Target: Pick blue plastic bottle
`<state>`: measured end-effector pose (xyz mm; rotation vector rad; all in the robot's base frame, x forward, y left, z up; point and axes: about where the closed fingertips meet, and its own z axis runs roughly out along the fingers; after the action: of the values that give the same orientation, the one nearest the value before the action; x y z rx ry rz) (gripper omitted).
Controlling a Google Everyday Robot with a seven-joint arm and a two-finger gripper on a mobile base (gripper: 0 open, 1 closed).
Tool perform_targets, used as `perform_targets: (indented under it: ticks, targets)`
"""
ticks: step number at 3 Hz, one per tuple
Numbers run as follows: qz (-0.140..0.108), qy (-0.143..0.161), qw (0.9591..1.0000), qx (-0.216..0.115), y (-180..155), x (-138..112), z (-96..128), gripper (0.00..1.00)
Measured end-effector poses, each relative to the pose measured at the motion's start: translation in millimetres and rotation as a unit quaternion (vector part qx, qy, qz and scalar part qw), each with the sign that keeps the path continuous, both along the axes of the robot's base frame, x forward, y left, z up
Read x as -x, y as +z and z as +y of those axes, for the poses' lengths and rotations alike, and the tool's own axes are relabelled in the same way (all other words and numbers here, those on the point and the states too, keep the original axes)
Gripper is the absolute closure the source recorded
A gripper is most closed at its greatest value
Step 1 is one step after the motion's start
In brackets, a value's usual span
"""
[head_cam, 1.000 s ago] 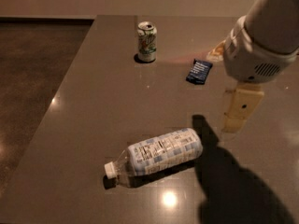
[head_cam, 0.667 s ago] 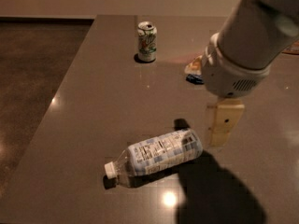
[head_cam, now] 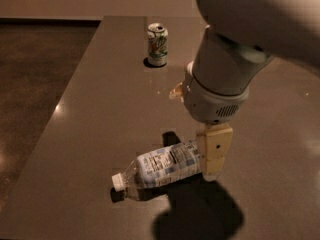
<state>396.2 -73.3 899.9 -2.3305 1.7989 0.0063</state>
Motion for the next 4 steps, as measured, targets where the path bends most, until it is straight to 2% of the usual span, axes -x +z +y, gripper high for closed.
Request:
perform_targets:
  ticks: [1, 2, 3, 4]
  targets:
    - [0.029, 0.033, 0.9988, 0.022, -30, 1, 6, 0.0]
    - [0.045, 0.043, 0.9975, 0.034, -46, 1, 6, 0.0]
    - [0.068, 0.027, 0.9956, 0.059, -57, -4, -2, 0.26]
    - [0.076, 0.005, 0.9952, 0.062, -53, -11, -9, 0.51]
